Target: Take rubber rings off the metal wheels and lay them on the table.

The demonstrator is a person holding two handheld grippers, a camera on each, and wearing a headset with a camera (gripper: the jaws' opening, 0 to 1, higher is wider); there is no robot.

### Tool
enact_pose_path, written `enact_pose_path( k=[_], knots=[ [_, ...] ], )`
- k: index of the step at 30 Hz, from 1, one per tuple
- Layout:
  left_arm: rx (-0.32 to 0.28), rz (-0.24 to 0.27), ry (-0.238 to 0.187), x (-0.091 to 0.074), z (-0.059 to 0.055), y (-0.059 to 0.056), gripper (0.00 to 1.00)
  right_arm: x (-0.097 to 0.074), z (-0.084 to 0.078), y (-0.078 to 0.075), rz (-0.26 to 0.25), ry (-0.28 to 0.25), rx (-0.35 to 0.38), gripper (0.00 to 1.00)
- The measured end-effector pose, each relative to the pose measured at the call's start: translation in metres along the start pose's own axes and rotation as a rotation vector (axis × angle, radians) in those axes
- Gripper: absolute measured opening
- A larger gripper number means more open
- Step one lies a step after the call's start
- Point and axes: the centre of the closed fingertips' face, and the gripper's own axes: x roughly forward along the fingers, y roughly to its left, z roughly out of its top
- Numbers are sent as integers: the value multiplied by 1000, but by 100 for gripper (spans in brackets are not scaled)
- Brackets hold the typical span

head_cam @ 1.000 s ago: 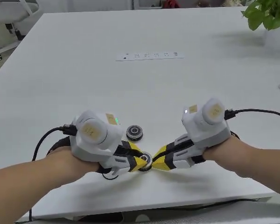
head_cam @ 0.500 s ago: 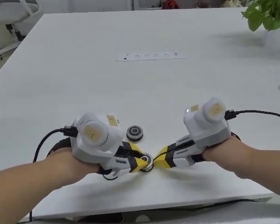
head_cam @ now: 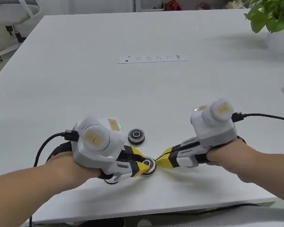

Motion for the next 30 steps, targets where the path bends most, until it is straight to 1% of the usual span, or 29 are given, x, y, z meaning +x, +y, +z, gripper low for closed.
enact_pose_path(
  k=[3, 9, 13, 17, 21, 27, 30],
  knots=[
    [0, 0, 0, 0, 0, 0, 13, -1, 2, 0, 2, -19, 20, 0],
    [1, 8, 3, 1, 0, 0, 12, -1, 6, 2, 7, -45, 32, 0],
    [2, 13, 6, 1, 0, 1, 12, -2, 7, 2, 9, -53, 27, 0],
    [0, 15, 10, 1, 0, 1, 12, -2, 9, 7, 18, -57, 27, 0],
    [-1, 16, 13, 1, 0, 1, 12, -2, 10, 8, 27, -60, 45, 0],
    [-1, 19, 19, 1, 0, 1, 12, 0, 13, 18, 53, -63, 61, 0],
    [-1, 20, 22, 2, 0, 1, 12, 2, 16, 26, 77, -69, 64, 0]
  ],
)
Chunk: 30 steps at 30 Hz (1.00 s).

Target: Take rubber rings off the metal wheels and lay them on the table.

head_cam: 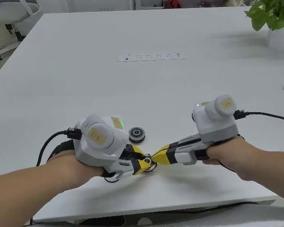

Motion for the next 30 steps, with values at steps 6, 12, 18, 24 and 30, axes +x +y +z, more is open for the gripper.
enact_pose_path(
  k=[6, 12, 18, 24, 30],
  knots=[
    [1, 1, -9, 0, 1, 1, 12, 3, 7, 9, 40, -8, -23, 0],
    [0, 1, -10, 0, 1, 0, 12, 0, 4, 1, 20, -12, -12, 0],
    [3, 1, -9, 0, 1, 0, 12, -3, 4, -5, -4, -13, -7, 0],
    [10, -1, -7, 0, 1, 0, 13, -3, 3, -5, -9, -4, -12, 0],
    [19, -2, 5, 0, 1, -1, 13, -4, 2, -3, -14, 2, -15, 0]
  ],
)
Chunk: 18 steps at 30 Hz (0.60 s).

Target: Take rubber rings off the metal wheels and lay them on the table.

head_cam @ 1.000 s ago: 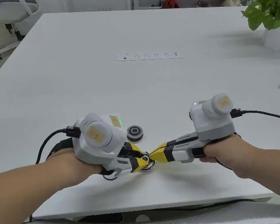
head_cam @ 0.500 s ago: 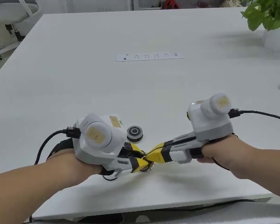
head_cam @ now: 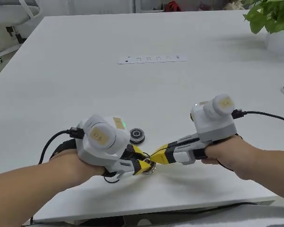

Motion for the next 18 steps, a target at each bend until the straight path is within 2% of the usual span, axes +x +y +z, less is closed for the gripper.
enact_pose_path(
  k=[9, 18],
  knots=[
    [-1, -28, 15, -6, -1, -3, 18, -2, 1, 3, 0, 4, -2, 0],
    [0, -42, -16, -14, 9, -8, 24, -4, 2, 1, -1, 6, -1, 0]
  ],
)
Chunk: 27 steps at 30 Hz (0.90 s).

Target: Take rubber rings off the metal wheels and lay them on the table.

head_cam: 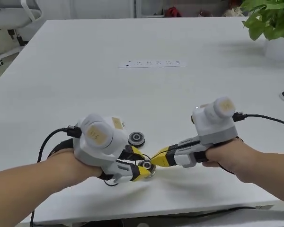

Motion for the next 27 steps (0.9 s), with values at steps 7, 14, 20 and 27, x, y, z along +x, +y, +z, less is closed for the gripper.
enact_pose_path(
  k=[7, 14, 20, 27],
  knots=[
    [-11, 4, -19, -8, 4, -1, 30, -3, 3, -2, -5, -4, 1, 0],
    [-9, 15, -41, -17, 8, 0, 33, -3, 8, 0, -4, -9, -5, 0],
    [-17, 26, -60, -25, 11, 2, 37, -4, 14, 2, -6, -22, -10, 0],
    [-21, 32, -61, -33, 9, 3, 44, -4, 18, 4, -6, -24, -18, 0]
  ],
)
